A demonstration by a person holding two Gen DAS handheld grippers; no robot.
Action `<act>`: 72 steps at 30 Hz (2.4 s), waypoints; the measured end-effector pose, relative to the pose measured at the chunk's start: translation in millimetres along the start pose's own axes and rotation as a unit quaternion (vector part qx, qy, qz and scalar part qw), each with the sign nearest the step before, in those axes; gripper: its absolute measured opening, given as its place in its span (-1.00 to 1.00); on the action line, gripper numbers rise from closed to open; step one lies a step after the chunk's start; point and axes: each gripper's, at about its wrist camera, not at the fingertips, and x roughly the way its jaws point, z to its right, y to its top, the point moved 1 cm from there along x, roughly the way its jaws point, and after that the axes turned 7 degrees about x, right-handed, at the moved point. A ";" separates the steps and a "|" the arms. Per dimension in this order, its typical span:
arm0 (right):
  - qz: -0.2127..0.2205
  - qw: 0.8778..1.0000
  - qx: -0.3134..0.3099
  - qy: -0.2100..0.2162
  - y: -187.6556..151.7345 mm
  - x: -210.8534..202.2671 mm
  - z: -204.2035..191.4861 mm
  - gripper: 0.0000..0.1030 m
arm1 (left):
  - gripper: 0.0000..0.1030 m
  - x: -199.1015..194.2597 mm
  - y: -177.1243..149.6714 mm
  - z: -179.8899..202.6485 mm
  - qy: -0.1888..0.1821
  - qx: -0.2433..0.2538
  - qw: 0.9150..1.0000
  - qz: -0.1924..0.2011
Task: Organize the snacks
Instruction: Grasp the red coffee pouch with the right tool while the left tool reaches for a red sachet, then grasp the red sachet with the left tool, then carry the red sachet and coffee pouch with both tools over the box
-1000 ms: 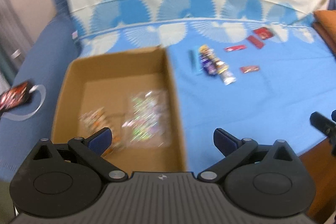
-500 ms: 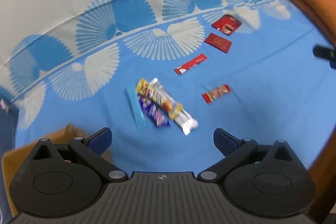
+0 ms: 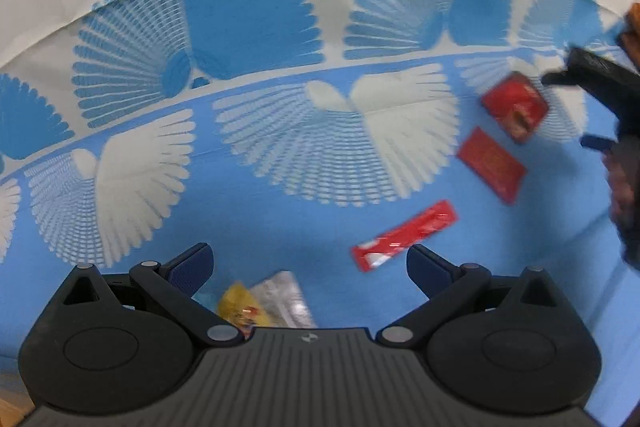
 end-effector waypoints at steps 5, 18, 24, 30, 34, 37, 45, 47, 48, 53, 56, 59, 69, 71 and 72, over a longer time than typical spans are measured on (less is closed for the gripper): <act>0.023 0.998 -0.032 -0.046 -16.3 65.2 -41.4 1.00 | 1.00 12.9 -14.4 -23.8 0.011 -0.030 0.999 -0.017; 0.088 0.976 -0.195 -0.040 -49.7 -48.8 39.2 -0.02 | 1.00 35.3 43.4 52.4 -0.103 -0.047 0.993 0.015; 0.075 0.973 -0.197 -0.098 -57.4 -95.6 134.6 -0.01 | 1.00 88.0 88.1 135.2 -0.124 -0.051 0.991 -0.019; 0.060 0.982 -0.148 -0.102 -66.7 -88.3 179.5 0.10 | 1.00 126.3 103.8 169.4 -0.049 -0.031 0.996 -0.066; 0.076 0.978 -0.158 -0.111 -76.1 -81.5 175.9 0.23 | 1.00 123.9 96.5 182.4 -0.023 -0.012 0.998 -0.049; 0.087 0.974 -0.174 -0.116 -85.2 -83.1 175.8 0.27 | 0.67 115.3 92.3 193.6 -0.011 0.002 1.000 -0.023; 0.084 0.983 -0.139 -0.087 -90.2 -113.7 162.8 -0.02 | -0.98 55.5 66.6 177.7 -0.042 0.032 0.999 0.005; 0.105 0.985 -0.127 -0.061 -102.3 -138.0 154.9 -0.03 | -0.98 31.3 55.3 157.7 -0.064 0.018 0.998 0.013; 0.112 0.986 -0.113 -0.050 -109.4 -150.5 151.0 -0.03 | -0.98 18.5 49.1 151.7 -0.065 0.021 0.997 0.027; 0.096 0.993 -0.060 -0.015 -150.9 -190.7 138.8 -0.03 | -0.92 -20.6 22.5 139.3 -0.084 0.055 0.994 0.041; 0.078 0.994 -0.059 -0.041 -160.3 -192.9 143.2 0.00 | -0.37 -7.5 21.3 138.6 -0.121 0.066 0.990 -0.002; 0.076 0.989 -0.094 -0.080 -157.6 -181.4 150.1 0.01 | 0.66 6.8 20.3 147.2 -0.108 0.090 0.990 0.002; 0.048 0.987 -0.104 -0.108 -168.5 -160.0 175.5 0.68 | 0.78 60.0 -22.5 173.9 -0.113 0.230 0.966 -0.040; 0.056 0.984 -0.127 -0.108 -176.7 -155.4 175.7 0.76 | 0.89 67.6 -28.4 173.9 -0.098 0.237 0.966 -0.037; 0.057 0.981 -0.146 -0.115 -180.9 -151.0 172.9 0.76 | 0.62 67.5 -28.9 170.9 -0.103 0.226 0.968 -0.034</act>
